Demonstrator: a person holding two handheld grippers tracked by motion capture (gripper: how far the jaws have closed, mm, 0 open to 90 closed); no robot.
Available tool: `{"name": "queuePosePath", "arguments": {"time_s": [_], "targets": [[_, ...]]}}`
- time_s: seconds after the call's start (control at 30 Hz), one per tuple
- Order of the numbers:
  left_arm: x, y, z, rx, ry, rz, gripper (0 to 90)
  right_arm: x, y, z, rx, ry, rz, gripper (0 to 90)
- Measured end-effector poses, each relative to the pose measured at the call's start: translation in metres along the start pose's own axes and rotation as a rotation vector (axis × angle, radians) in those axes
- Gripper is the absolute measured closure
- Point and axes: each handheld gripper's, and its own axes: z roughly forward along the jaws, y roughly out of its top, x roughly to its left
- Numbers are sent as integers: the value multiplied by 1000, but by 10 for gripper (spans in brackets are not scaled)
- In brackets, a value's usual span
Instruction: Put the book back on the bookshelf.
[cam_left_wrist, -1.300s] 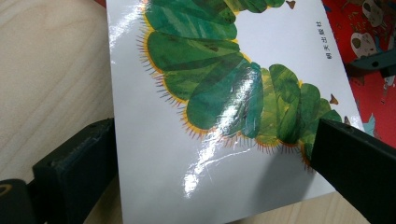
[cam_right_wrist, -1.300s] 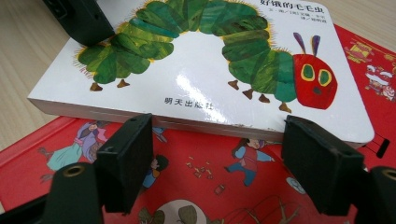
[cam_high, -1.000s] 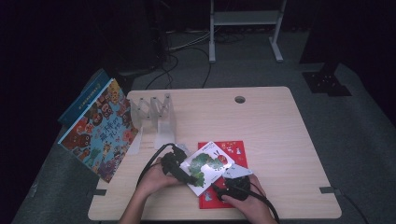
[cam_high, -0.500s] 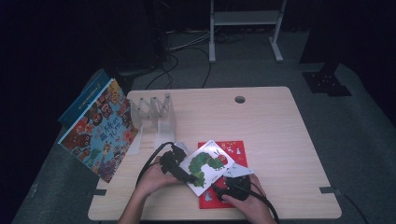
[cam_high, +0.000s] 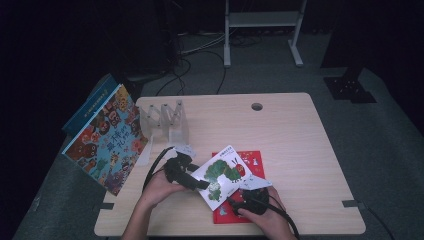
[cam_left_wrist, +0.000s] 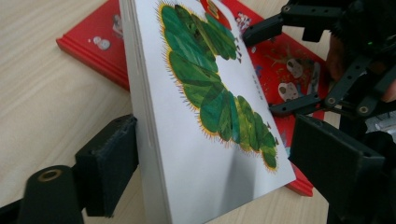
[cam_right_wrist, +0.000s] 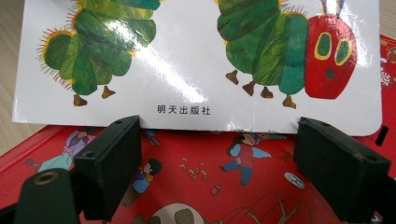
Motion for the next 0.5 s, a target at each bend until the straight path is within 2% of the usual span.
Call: {"name": "queuePosePath", "arguments": {"time_s": [0.1, 0.27, 0.5], "targets": [[-2, 1, -4, -8, 4, 25, 206, 0, 0, 0, -1, 0, 1, 143], [-5, 2, -13, -45, -21, 36, 313, 0, 0, 0, -3, 0, -1, 143], [-10, 5, -18, -70, -47, 57, 386, 0, 0, 0, 0, 1, 5, 144]]}}
